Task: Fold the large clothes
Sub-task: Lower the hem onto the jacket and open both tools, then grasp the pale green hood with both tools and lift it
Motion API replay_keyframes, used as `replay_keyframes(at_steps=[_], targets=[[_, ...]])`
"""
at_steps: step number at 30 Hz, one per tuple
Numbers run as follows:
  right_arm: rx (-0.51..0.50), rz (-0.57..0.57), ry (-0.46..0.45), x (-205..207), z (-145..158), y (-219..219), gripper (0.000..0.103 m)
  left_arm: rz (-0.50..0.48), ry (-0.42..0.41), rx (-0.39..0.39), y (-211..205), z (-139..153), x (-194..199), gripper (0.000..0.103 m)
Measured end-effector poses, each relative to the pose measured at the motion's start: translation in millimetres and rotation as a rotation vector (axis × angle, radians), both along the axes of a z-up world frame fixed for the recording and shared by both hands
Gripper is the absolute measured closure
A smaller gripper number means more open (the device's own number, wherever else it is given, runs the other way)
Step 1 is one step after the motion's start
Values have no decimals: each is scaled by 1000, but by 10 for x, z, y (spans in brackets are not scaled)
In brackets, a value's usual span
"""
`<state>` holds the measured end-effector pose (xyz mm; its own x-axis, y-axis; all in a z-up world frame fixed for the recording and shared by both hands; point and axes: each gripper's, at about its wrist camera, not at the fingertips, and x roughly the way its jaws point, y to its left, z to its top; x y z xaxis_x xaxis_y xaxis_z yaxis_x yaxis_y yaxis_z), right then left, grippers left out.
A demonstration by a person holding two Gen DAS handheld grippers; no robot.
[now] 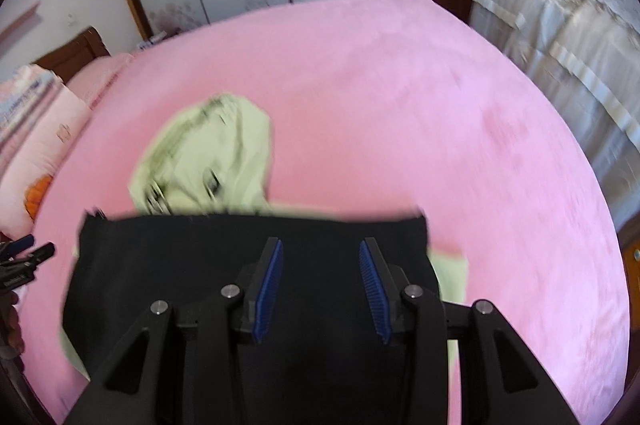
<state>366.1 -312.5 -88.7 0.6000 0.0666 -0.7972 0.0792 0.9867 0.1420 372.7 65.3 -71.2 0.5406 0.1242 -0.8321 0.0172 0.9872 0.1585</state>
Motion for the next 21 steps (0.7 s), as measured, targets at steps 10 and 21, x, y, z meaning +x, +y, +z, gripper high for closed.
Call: replay_keyframes(at_steps=[10,21], targets=[[57,35,40,1352,-169,292,59,-20,29,-18,-279,-185,1354,18],[175,-47,162,2208,-1069,330,59,65,121,-24,-284,-1196,2130,18]])
